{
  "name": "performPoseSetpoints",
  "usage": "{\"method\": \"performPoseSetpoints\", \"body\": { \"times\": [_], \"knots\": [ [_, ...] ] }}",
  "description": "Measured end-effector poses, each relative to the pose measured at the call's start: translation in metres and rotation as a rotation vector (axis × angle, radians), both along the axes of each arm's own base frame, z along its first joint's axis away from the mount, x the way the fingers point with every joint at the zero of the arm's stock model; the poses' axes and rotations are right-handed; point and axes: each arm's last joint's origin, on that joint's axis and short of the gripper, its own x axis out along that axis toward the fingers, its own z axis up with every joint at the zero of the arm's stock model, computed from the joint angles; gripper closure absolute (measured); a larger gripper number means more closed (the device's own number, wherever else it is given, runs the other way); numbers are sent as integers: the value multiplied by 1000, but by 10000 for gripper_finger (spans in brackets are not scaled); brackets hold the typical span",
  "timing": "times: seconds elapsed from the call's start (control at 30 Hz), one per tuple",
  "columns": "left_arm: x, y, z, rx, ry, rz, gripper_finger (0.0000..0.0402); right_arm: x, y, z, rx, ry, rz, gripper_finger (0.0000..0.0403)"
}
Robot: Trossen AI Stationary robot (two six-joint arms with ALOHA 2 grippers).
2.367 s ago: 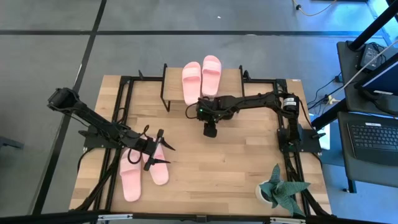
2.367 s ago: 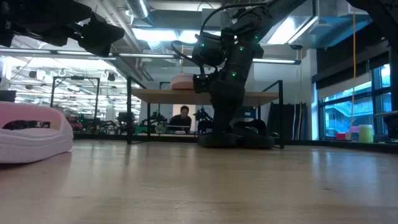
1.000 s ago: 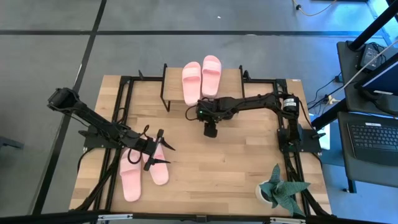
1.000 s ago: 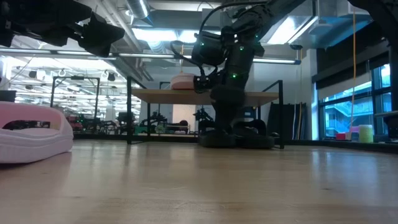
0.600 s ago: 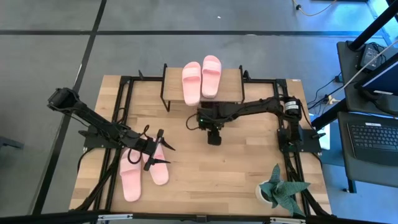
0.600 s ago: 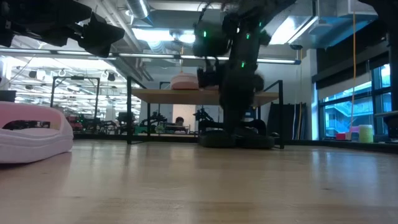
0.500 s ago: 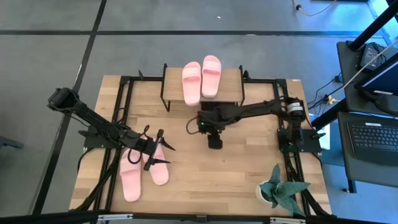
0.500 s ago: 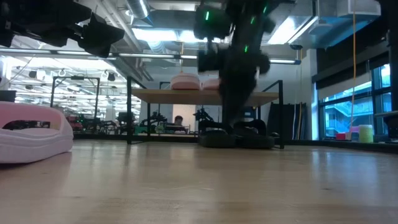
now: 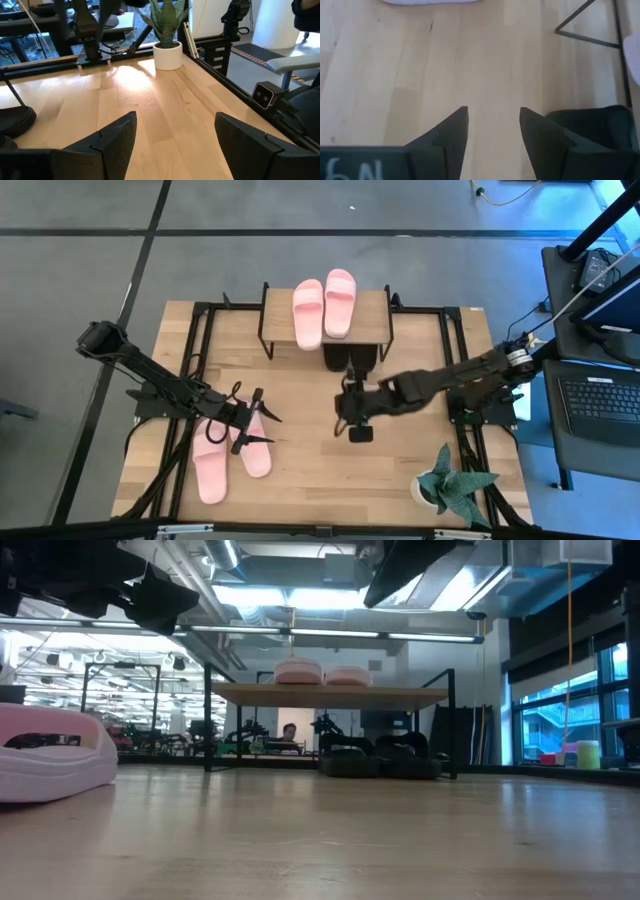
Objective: Pick and place slides into the shelf
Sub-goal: Put the pink slipper slide under the shelf
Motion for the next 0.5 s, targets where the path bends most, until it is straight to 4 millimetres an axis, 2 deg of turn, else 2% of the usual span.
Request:
{"method": "performPoseSetpoints", "body": {
  "times": [0.1,0.23,0.5],
  "knots": [
    [0,0,0,0,0,0,140,-3,13,-1,6,-6,15,223],
    [0,0,0,-1,-1,0,140,5,27,-9,-7,-33,69,223],
    [-1,-4,2,-79,15,-36,140,23,36,-34,-72,-11,154,223]
  ]
}}
